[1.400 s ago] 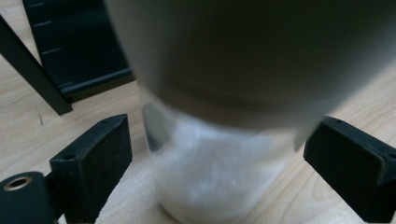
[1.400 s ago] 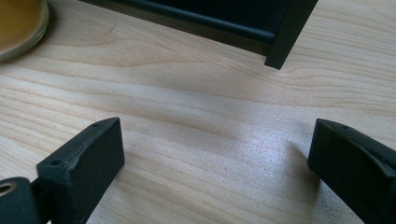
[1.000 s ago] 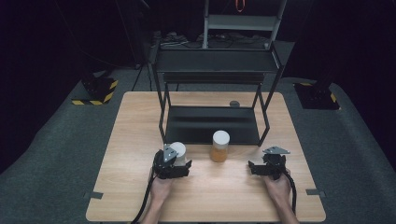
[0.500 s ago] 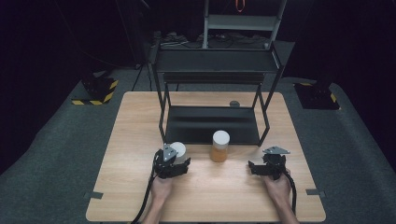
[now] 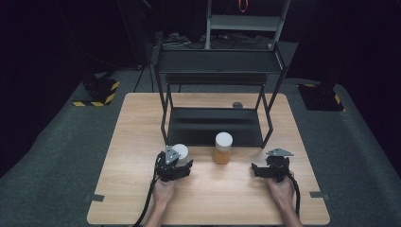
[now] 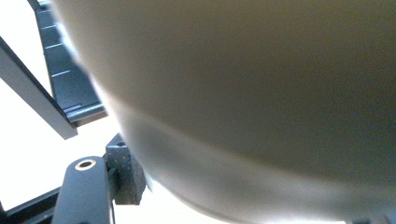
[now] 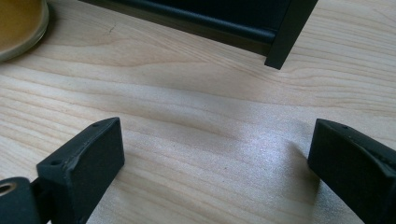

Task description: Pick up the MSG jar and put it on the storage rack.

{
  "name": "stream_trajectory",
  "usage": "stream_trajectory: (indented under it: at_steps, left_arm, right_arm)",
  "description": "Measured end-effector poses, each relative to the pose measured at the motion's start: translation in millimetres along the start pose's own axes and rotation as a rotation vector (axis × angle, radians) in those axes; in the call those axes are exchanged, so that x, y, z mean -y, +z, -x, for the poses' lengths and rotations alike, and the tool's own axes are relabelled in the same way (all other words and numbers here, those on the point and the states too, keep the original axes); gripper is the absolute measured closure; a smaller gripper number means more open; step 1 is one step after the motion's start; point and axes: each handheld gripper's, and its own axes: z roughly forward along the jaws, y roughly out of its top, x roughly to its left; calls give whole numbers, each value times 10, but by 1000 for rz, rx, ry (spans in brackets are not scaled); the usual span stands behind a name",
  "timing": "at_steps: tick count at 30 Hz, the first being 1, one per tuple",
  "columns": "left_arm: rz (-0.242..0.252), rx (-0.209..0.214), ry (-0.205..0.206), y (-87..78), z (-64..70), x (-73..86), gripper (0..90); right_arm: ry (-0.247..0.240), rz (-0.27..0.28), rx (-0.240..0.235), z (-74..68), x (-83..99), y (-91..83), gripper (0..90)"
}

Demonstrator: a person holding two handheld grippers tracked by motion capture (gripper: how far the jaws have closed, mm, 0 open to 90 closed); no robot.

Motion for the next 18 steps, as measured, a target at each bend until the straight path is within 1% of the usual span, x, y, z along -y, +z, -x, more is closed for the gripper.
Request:
stream_trajectory:
  at_steps: [8,11,13,18]
  left_arm:
    - [-23,7,8,-27,-16,-51,303]
    - [-25,15,3,-54,-43,-75,303]
    - [-23,22,-8,-86,-75,-102,303]
    - [-27,30,-15,-127,-113,-164,303]
  right_arm:
    - [0,0,0,0,0,0,31]
    - [0,0,0,0,0,0,31]
    - [1,0,0,0,0,0,31]
    - [0,0,0,0,0,0,31]
